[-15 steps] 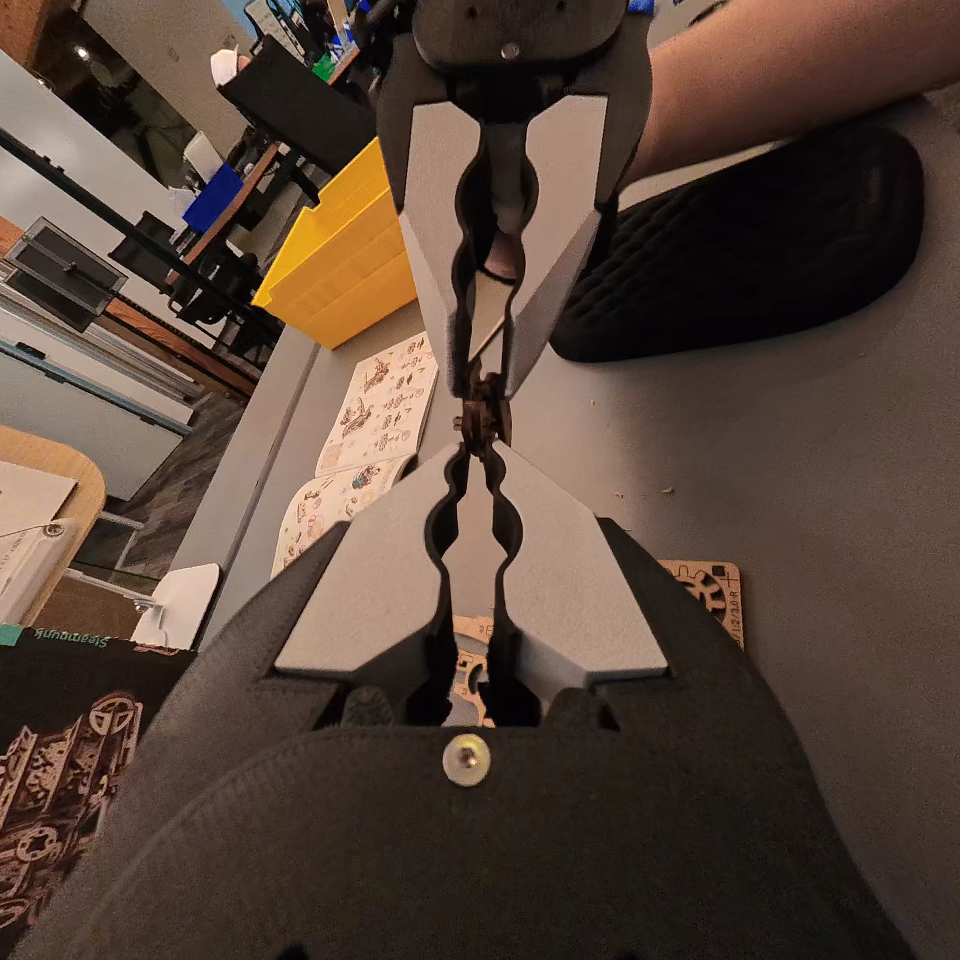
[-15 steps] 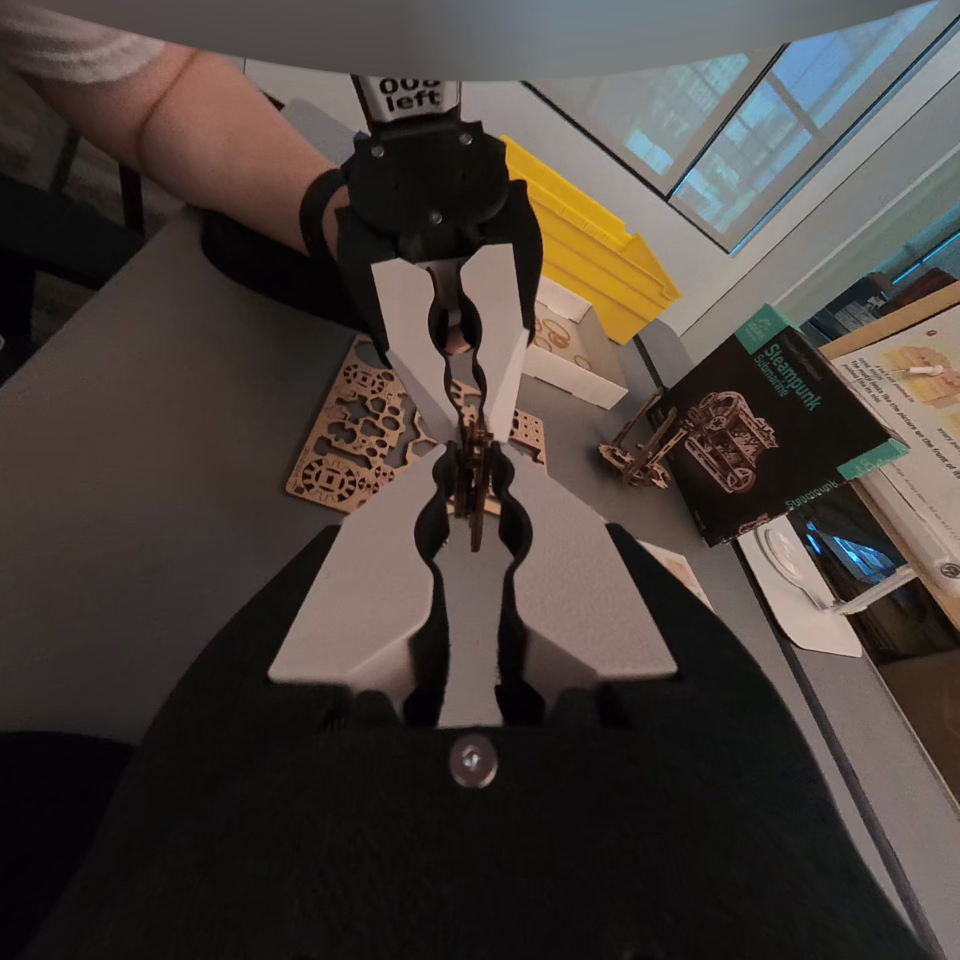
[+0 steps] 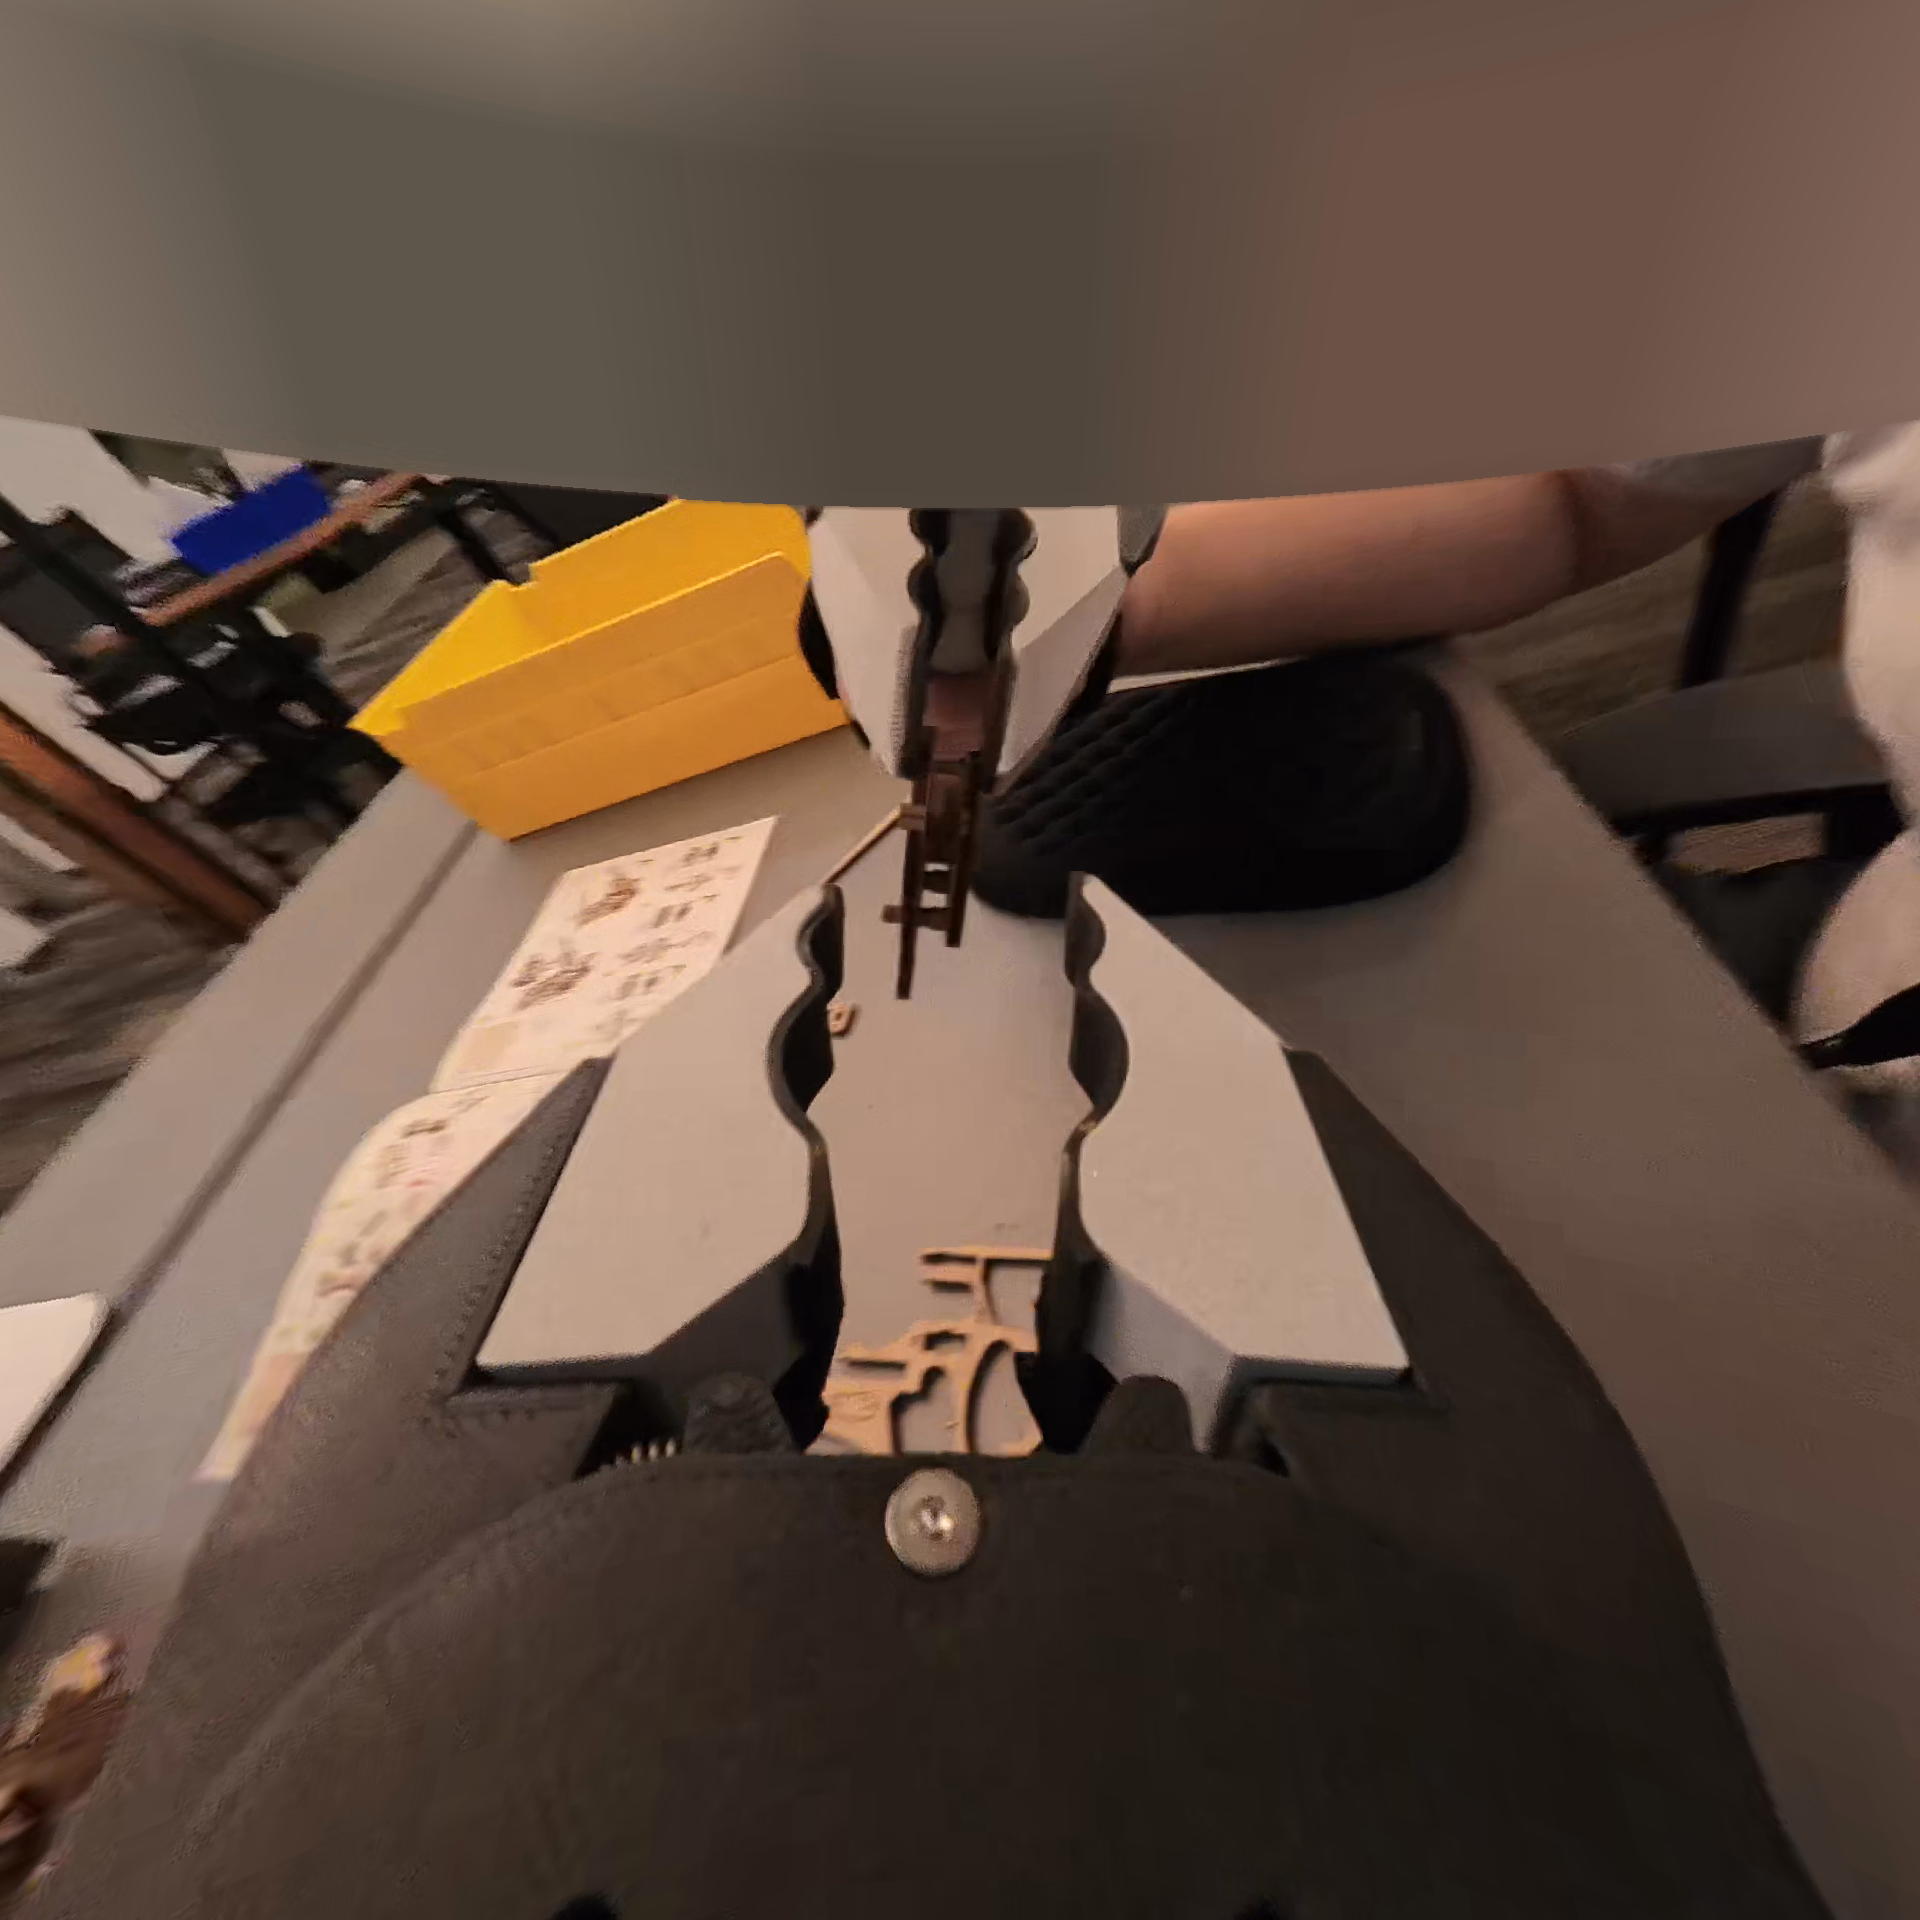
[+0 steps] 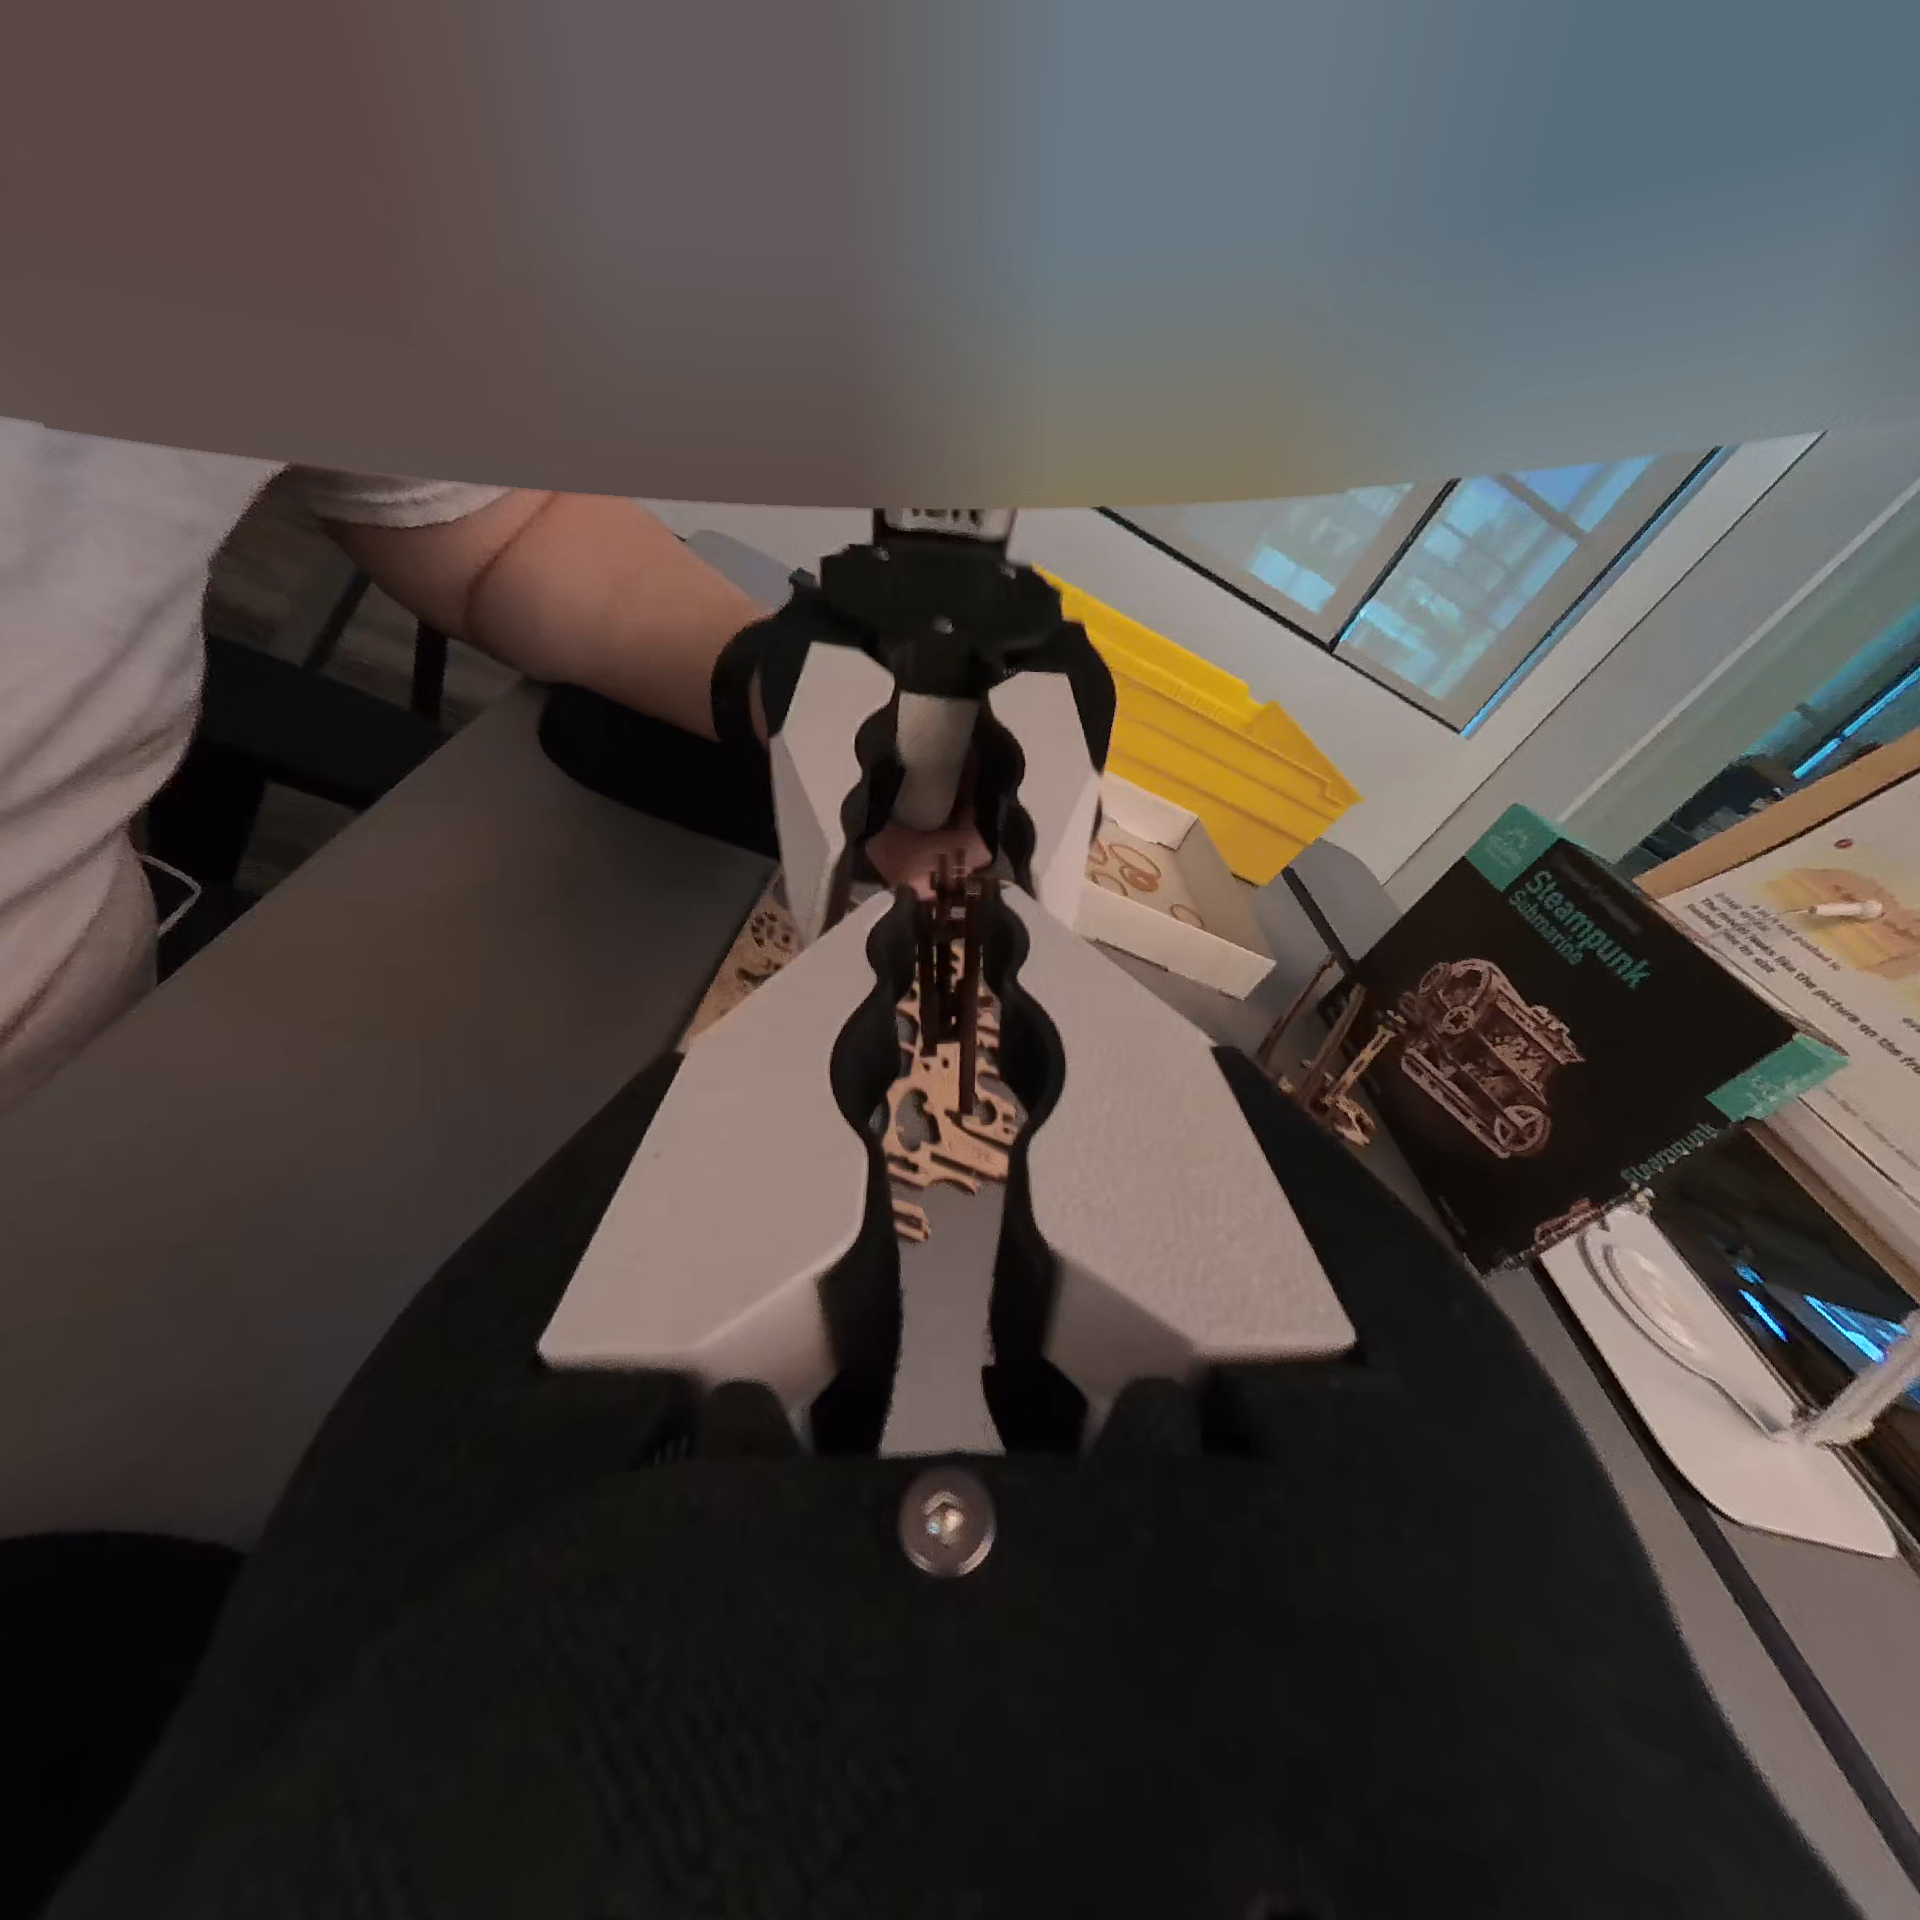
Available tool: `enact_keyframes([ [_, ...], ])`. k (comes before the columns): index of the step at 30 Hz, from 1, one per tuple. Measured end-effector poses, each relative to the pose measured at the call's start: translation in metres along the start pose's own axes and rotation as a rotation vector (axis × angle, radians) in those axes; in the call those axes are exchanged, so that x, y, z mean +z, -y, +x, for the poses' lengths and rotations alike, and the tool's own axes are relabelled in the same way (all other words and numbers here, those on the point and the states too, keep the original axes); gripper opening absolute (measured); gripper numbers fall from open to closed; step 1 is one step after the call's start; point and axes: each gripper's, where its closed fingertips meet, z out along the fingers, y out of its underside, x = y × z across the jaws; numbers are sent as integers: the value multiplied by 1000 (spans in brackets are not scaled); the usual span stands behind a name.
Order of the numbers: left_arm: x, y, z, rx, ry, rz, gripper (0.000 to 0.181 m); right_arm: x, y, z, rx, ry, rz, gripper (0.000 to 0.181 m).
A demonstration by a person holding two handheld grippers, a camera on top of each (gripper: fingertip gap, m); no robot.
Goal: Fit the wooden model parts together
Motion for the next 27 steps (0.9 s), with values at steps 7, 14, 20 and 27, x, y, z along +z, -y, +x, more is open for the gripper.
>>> enact_keyframes([
  [7,0,12,-7,130,156,50,13,3,7,5,164,6,127,10],
  [14,2,-1,-8,84,105,-45,11,5,-6,3,24,-27,-28,10],
  [20,2,6,-3,129,108,-57,11,3,2,-1,68,5,-21,10],
  [27,4,3,-7,55,113,-80,11,3,-2,3,58,-40,-16,9],
])
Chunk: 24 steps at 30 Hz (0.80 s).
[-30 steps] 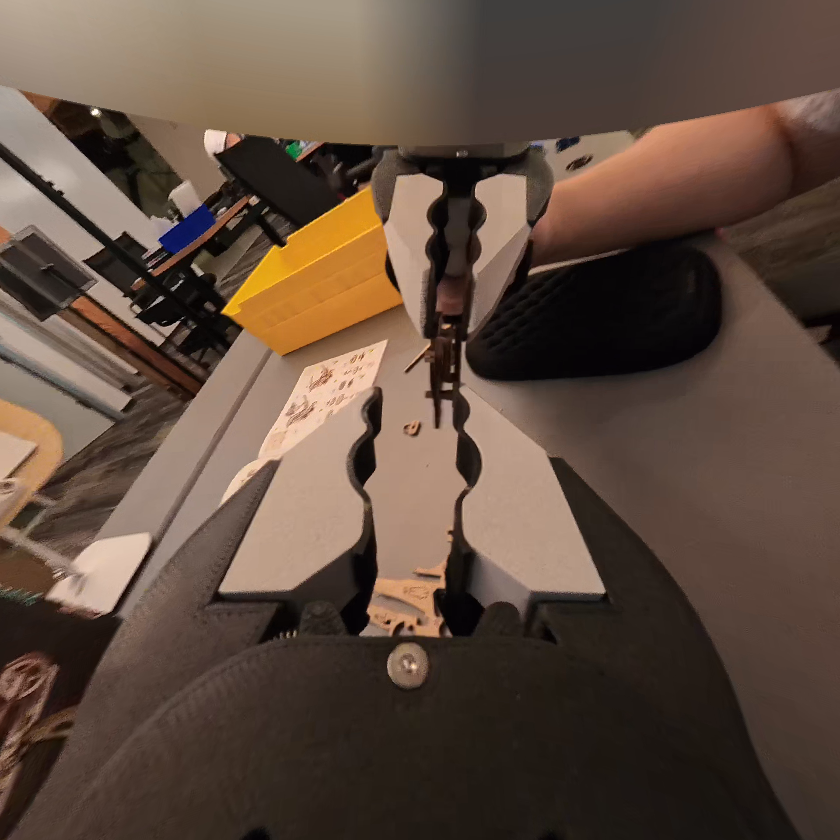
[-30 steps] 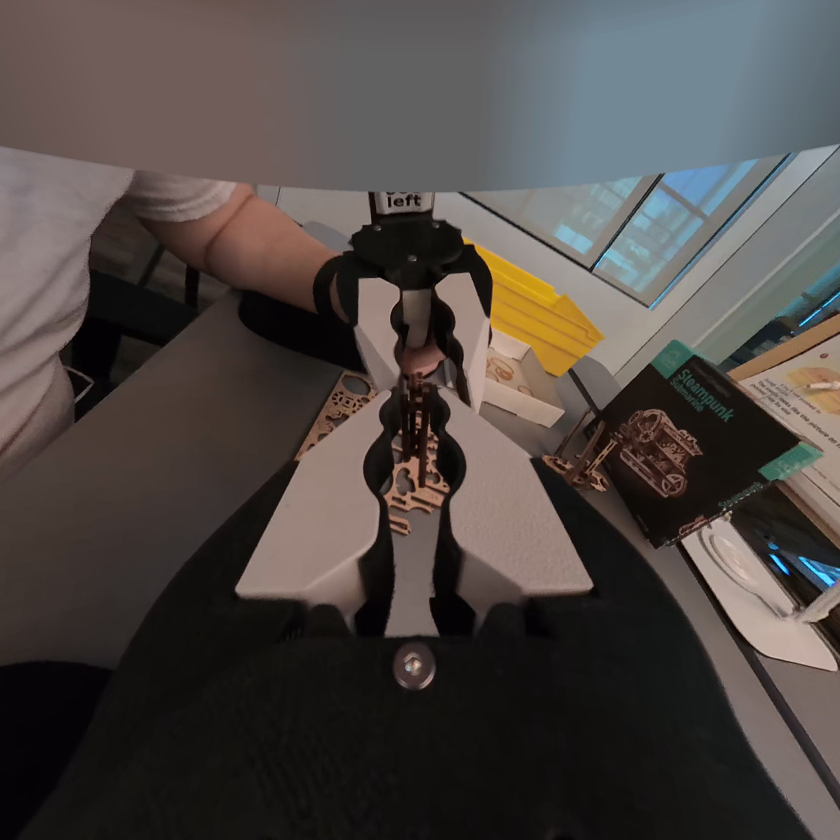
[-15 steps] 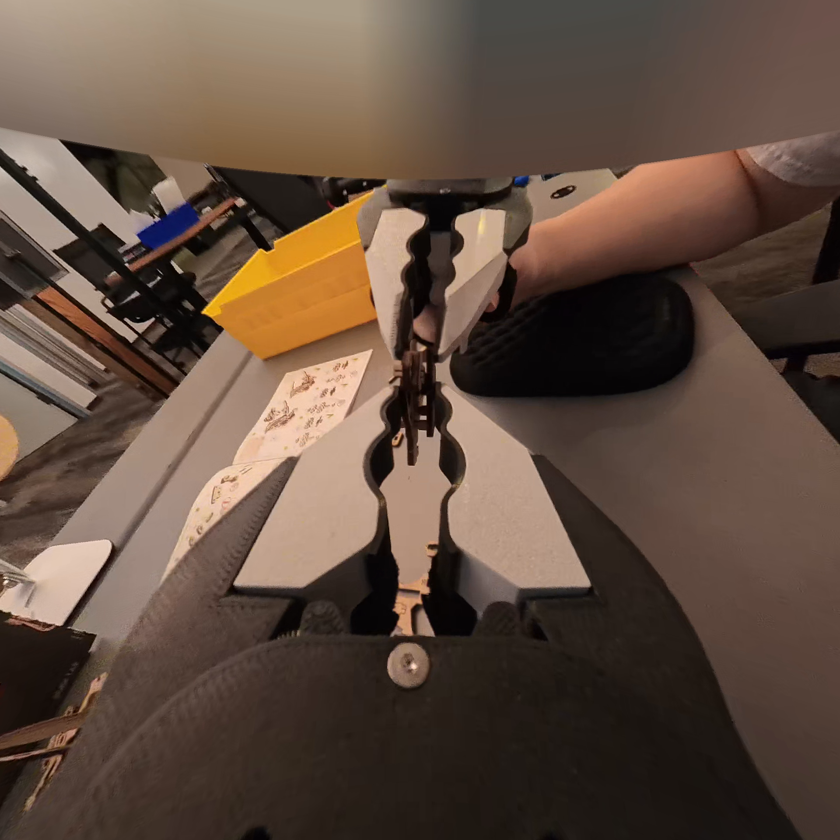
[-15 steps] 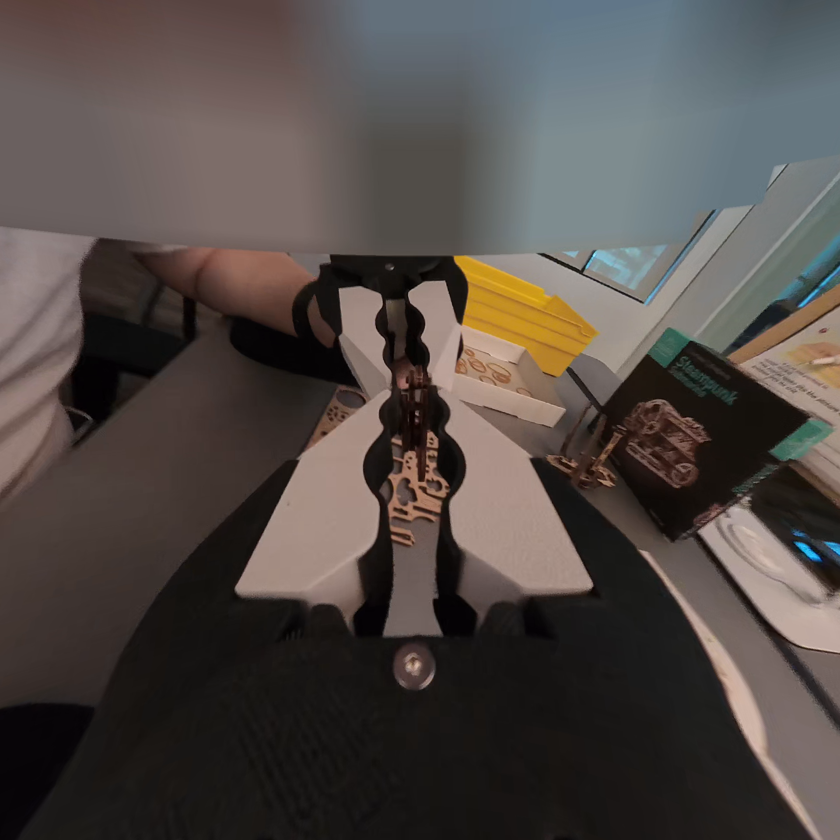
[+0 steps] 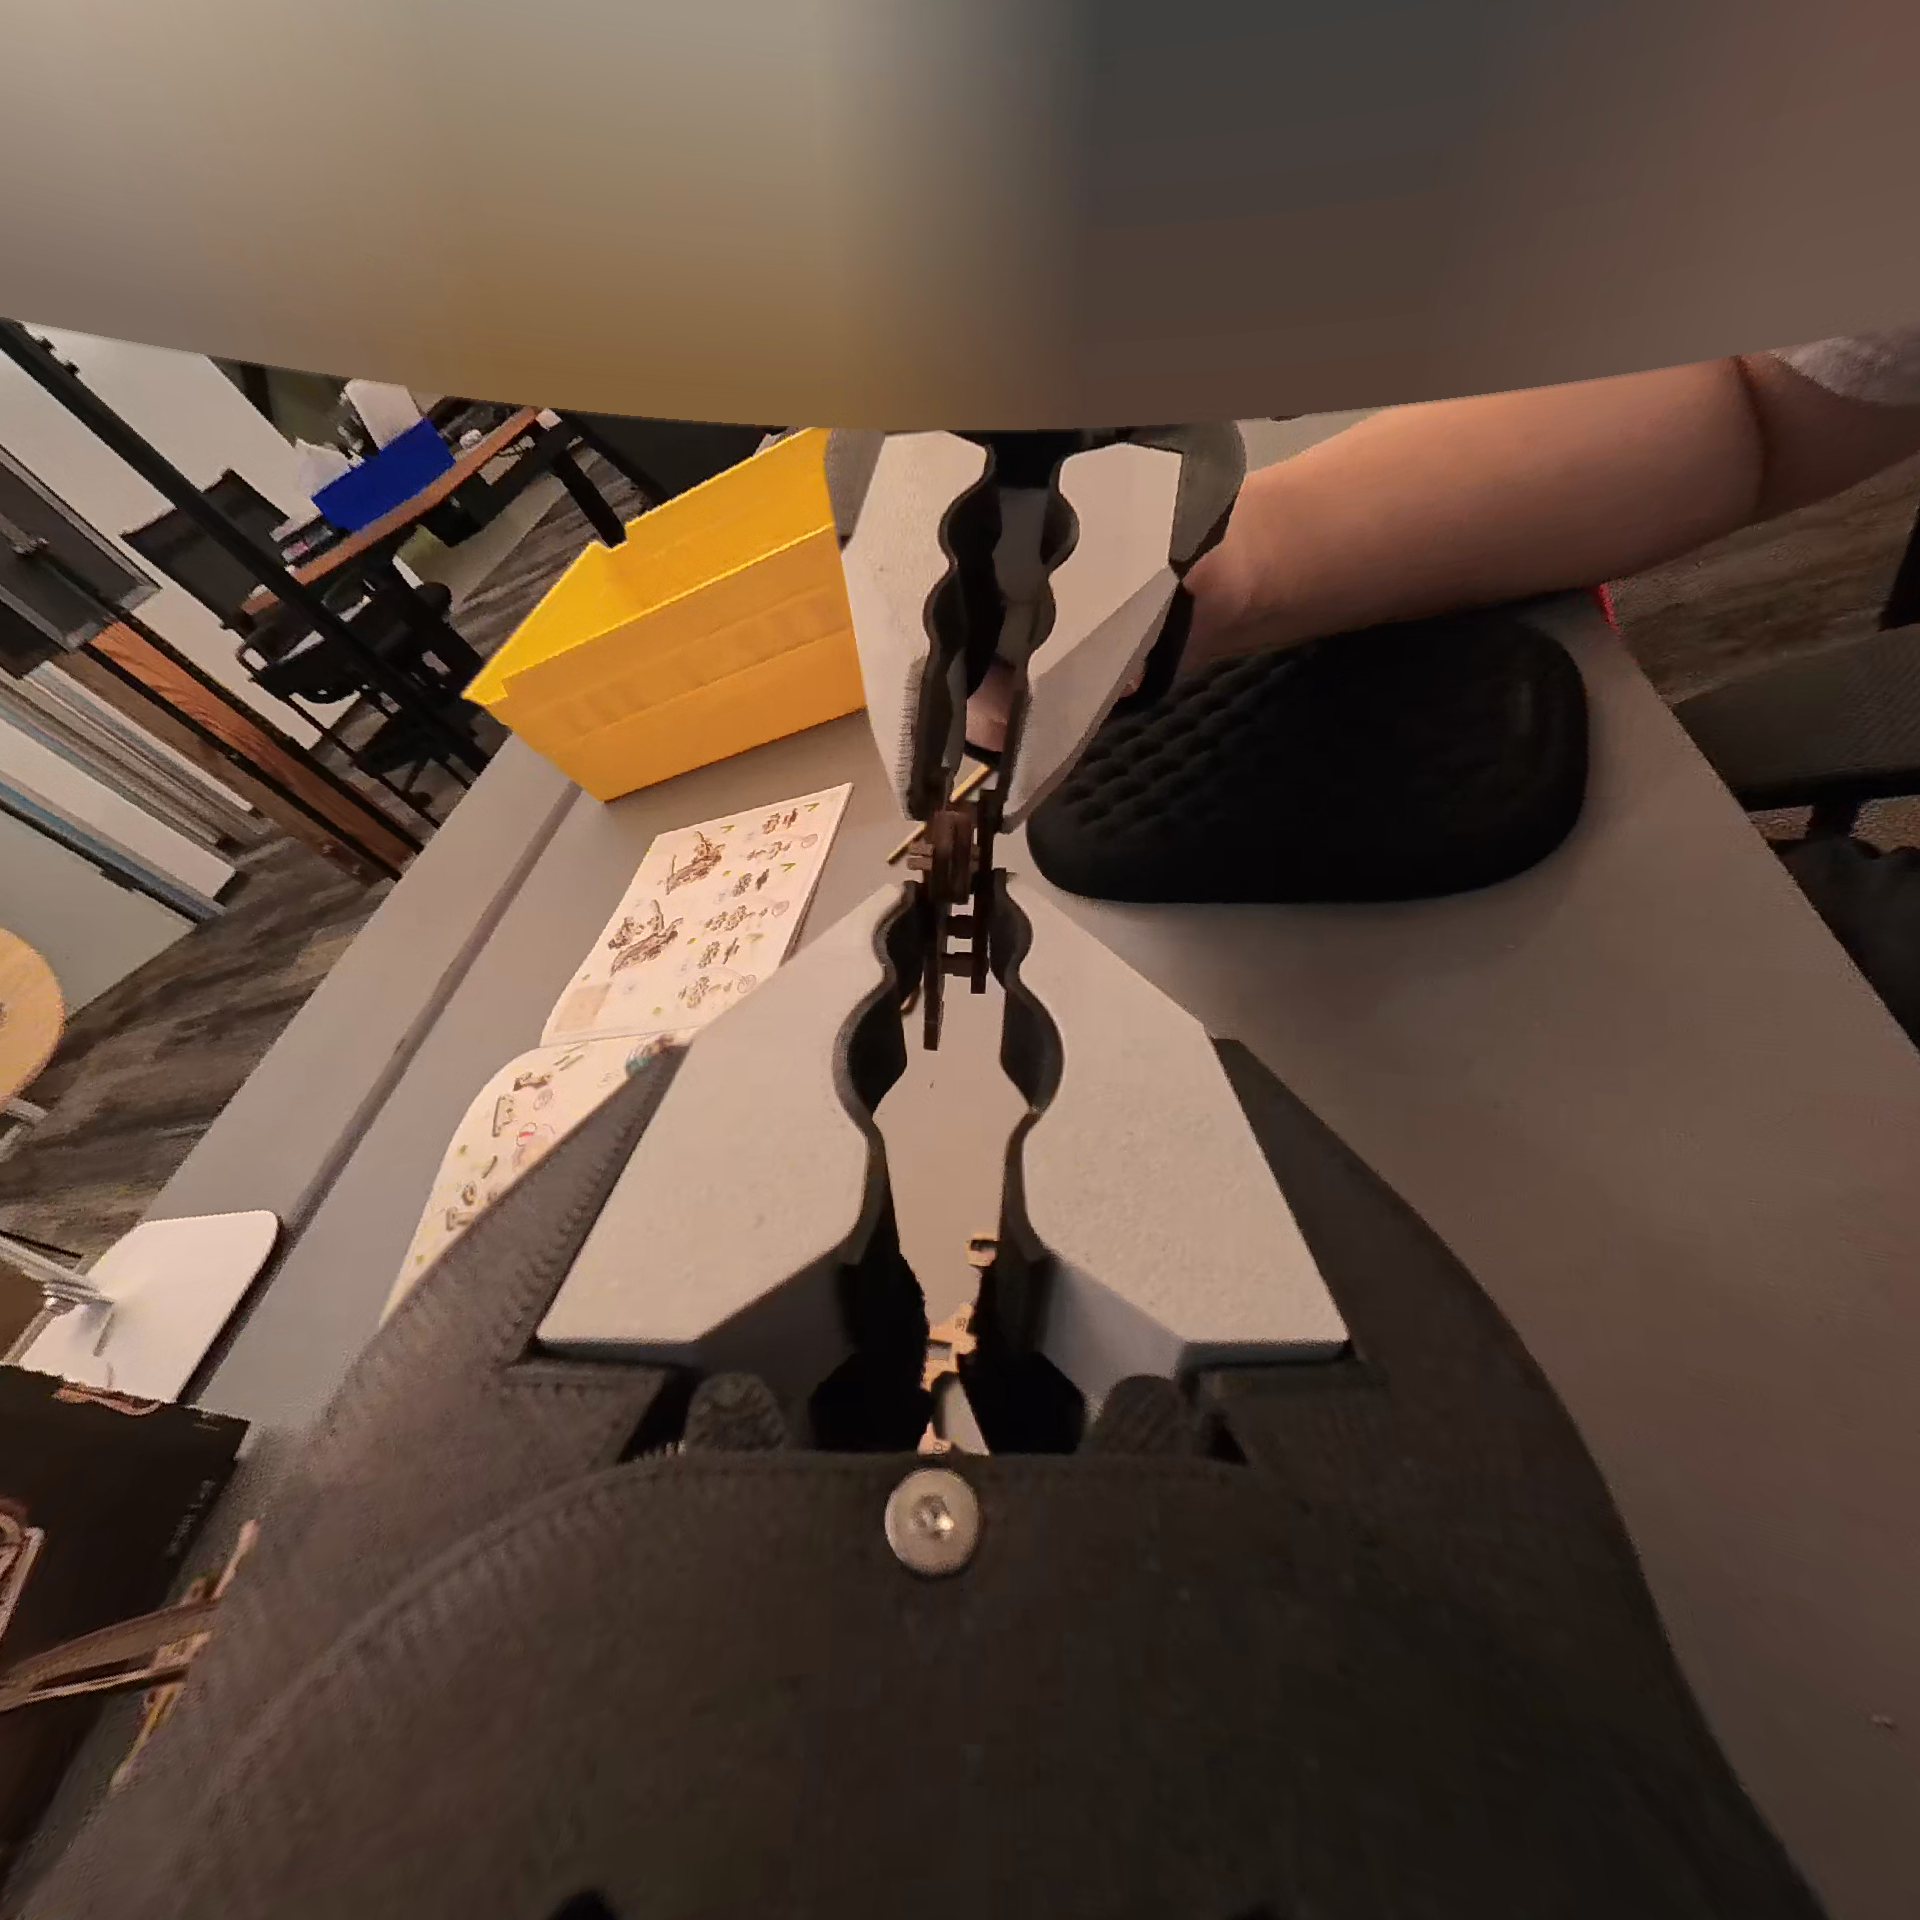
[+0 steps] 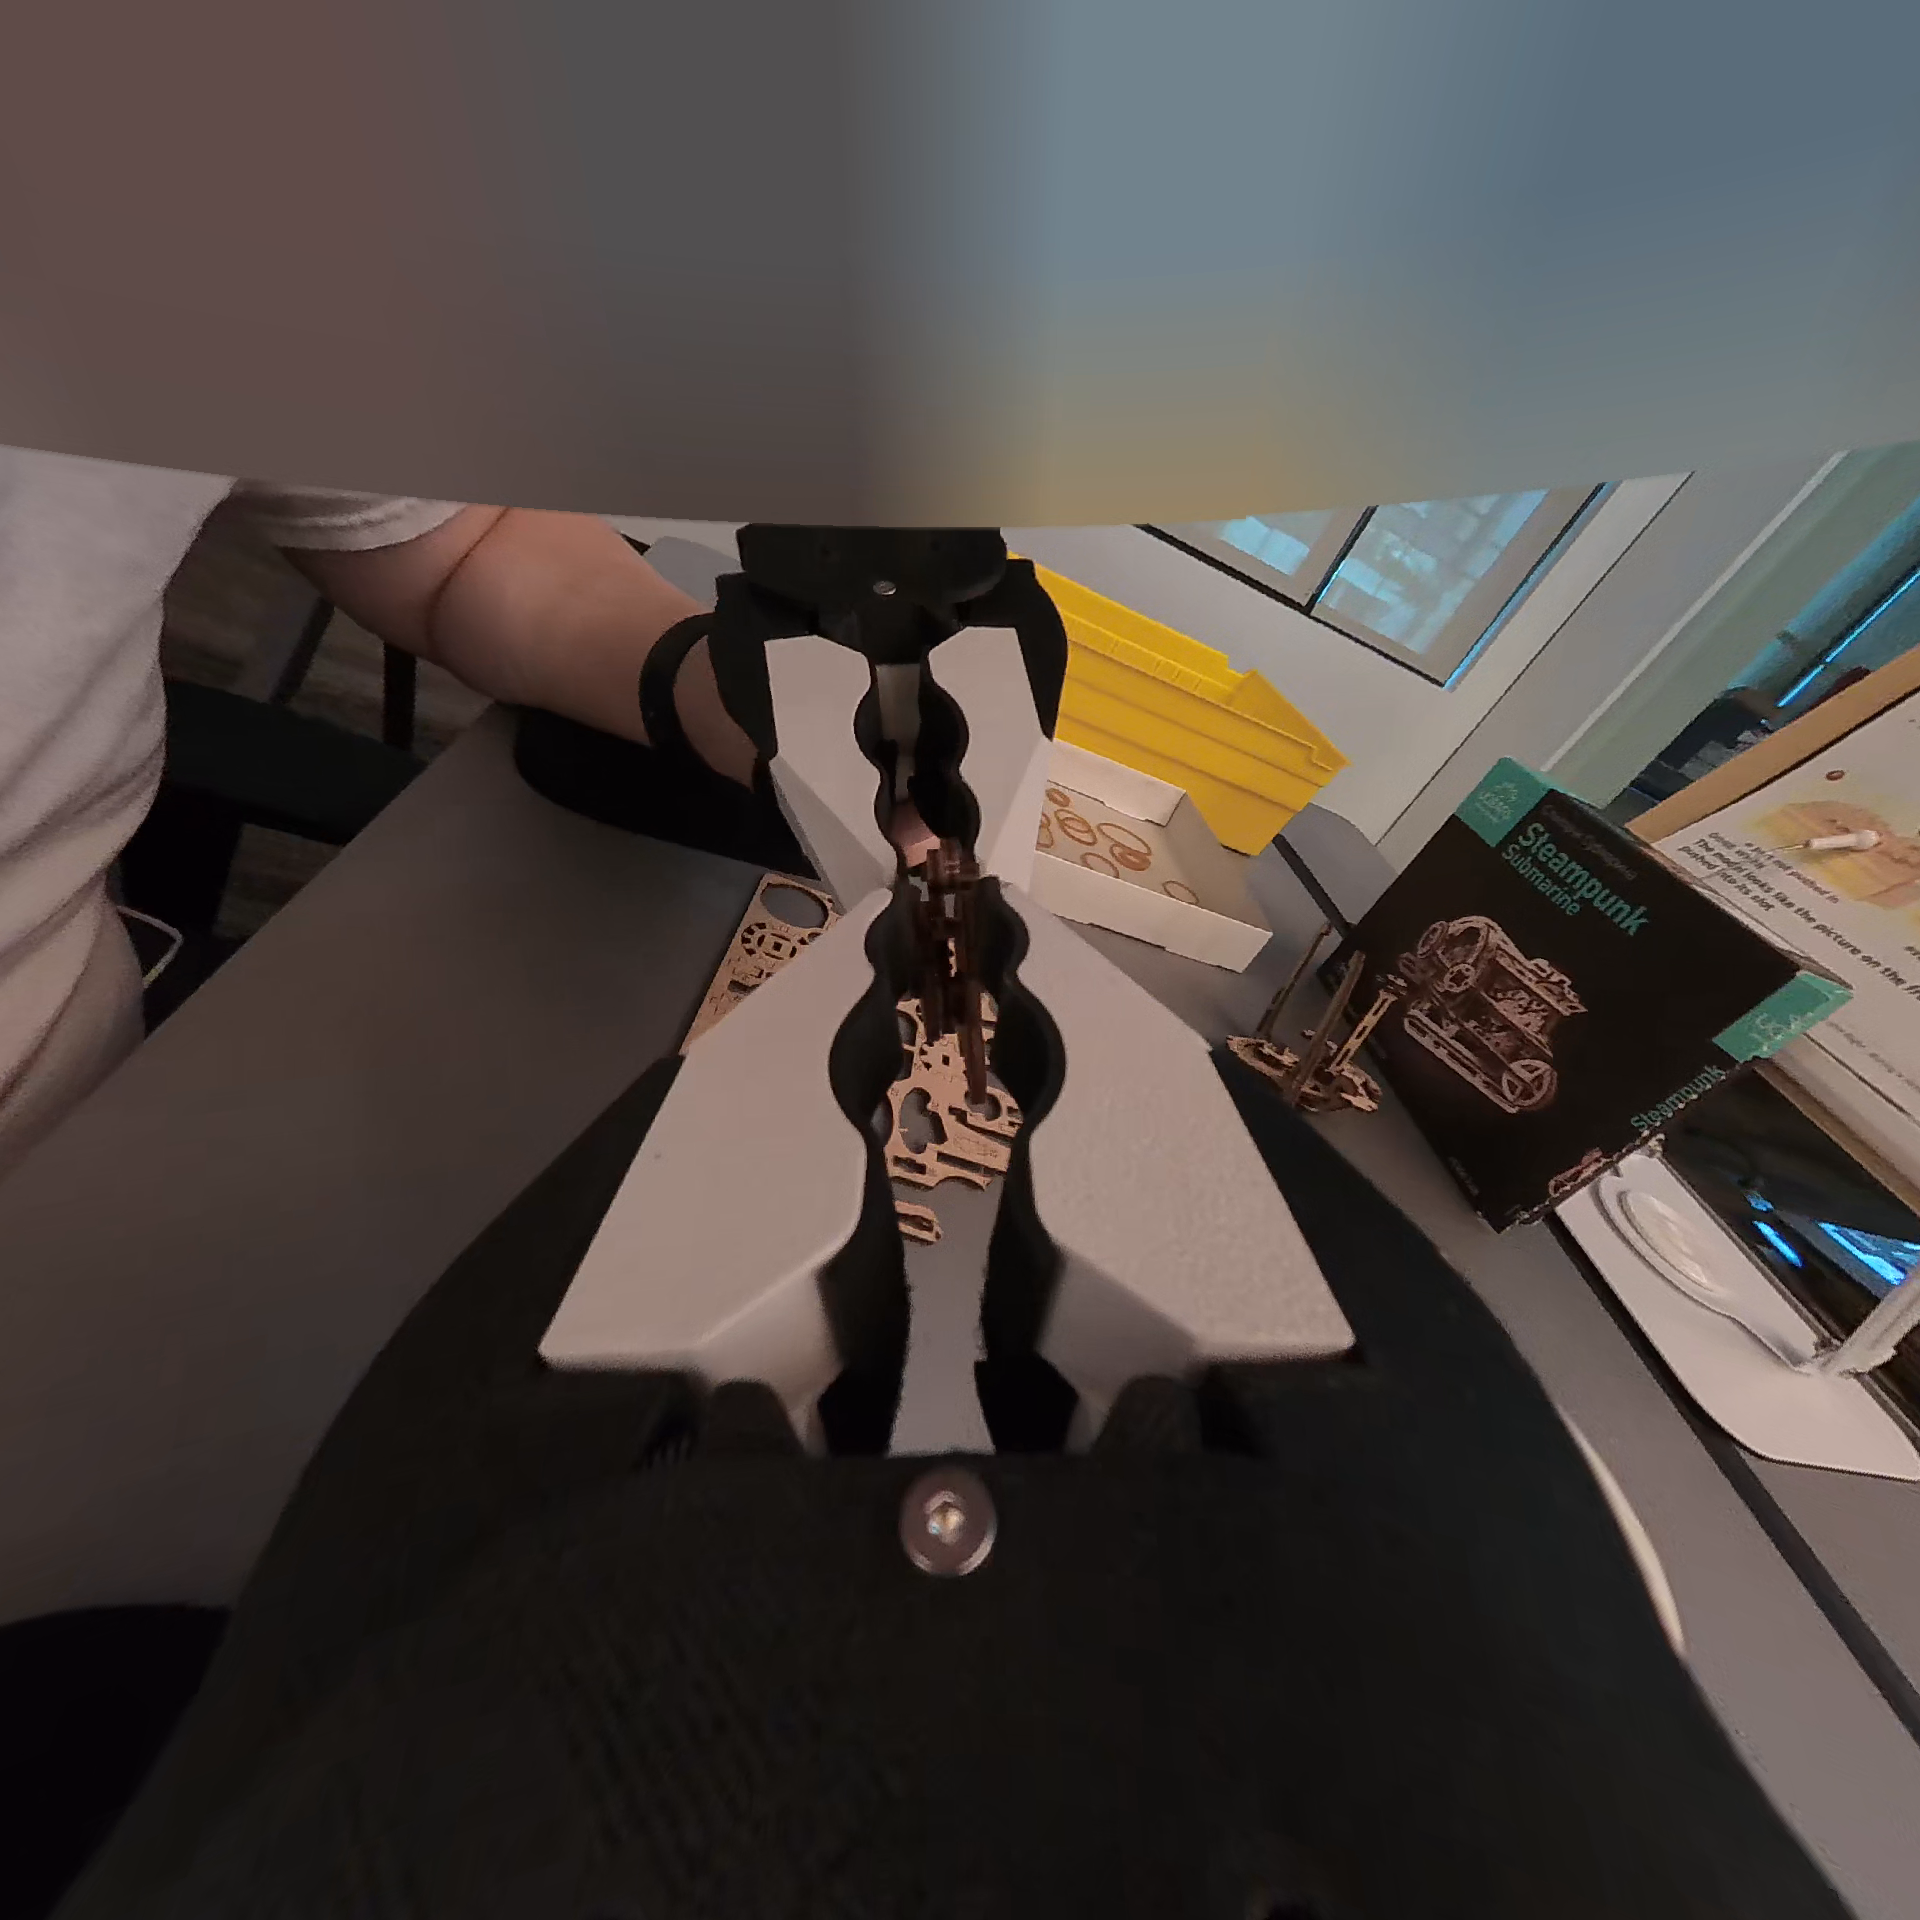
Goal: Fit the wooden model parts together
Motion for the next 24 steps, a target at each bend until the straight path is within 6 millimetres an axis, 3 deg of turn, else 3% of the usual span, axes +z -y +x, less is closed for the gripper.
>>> enact_keyframes([
  [10,0,-4,0,-9,-18,-27,11,2,-3,0,-7,-14,-42,9],
  [13,-3,2,-2,17,-2,14,10,2,4,1,-28,-11,12,10],
  [24,0,-2,-1,127,52,-17,10,-3,-1,-1,-233,-47,-78,10],
])
